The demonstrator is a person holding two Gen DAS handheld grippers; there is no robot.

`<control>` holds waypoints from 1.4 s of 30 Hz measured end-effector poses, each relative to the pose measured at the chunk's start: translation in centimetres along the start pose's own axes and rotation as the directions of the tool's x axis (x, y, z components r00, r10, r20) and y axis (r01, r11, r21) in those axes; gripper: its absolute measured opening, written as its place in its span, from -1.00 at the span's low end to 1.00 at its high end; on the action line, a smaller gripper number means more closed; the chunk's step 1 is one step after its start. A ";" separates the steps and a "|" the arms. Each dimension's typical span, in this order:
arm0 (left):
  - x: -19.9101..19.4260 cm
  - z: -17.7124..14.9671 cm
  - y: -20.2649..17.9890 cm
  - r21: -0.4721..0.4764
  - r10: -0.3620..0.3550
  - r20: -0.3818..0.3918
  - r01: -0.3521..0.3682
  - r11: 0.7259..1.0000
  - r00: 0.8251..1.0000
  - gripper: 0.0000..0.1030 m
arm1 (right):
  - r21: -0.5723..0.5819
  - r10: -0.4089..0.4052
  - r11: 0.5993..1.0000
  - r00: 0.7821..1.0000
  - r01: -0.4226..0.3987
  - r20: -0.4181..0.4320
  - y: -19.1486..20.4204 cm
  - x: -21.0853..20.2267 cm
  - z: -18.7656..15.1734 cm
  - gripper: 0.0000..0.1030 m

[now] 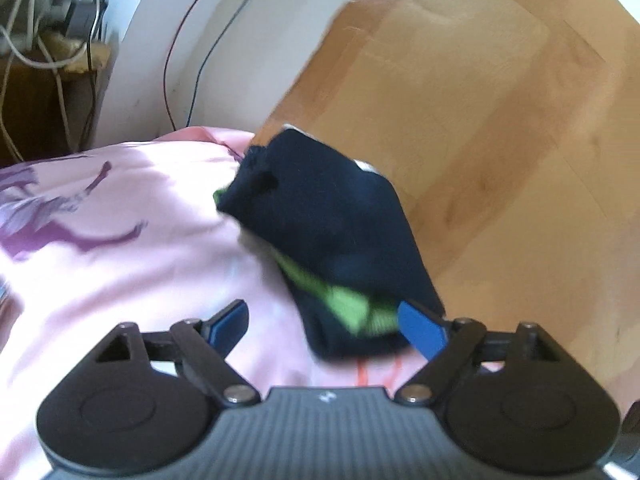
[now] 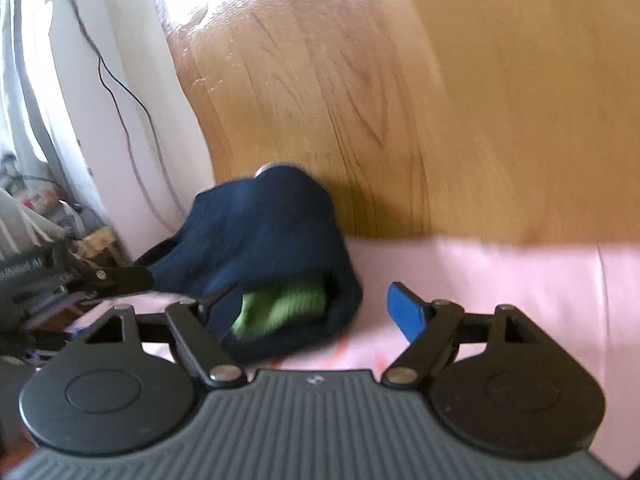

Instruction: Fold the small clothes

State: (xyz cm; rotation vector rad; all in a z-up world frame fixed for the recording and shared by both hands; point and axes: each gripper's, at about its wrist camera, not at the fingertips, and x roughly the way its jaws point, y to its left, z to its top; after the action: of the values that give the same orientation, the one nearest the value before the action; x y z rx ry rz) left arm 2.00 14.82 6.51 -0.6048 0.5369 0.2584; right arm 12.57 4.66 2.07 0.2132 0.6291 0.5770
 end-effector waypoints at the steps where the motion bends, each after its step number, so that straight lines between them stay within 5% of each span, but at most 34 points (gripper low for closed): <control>1: -0.6 -1.0 -0.7 0.037 0.023 0.003 -0.023 0.999 1.000 0.70 | 0.026 0.008 1.000 1.000 -0.008 -0.013 -0.1 -1.3 -0.8 0.58; 7: -3.3 -6.6 -4.7 0.229 0.164 0.051 -0.172 0.958 0.985 0.79 | 0.055 -0.023 0.998 0.999 0.025 -0.033 0.0 -7.3 -4.8 0.59; 14: -4.3 -11.0 -5.9 0.300 0.317 0.043 -0.315 0.901 0.948 0.91 | 0.064 -0.072 0.995 0.997 0.073 -0.022 -1.5 -12.9 -9.1 0.65; 19: -5.3 -11.5 -5.8 0.280 0.353 0.083 -0.361 0.890 0.932 0.95 | 0.091 -0.057 0.995 0.997 0.051 0.053 -2.0 -14.9 -9.8 0.69; 26: -5.0 -11.4 -5.4 0.254 0.390 0.079 -0.396 0.882 0.918 0.95 | 0.087 -0.024 0.996 0.999 0.020 0.044 -2.0 -15.0 -9.8 0.69; 42: -5.9 -11.7 -5.9 0.267 0.377 0.145 -0.403 0.875 0.915 1.00 | 0.124 -0.017 0.992 0.999 0.013 0.031 -2.3 -15.3 -10.0 0.69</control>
State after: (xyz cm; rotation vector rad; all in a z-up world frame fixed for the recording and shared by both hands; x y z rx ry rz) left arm -5.34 2.69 4.40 -0.1890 0.5965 0.5766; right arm -2.53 -5.75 0.88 0.3336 0.6358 0.5198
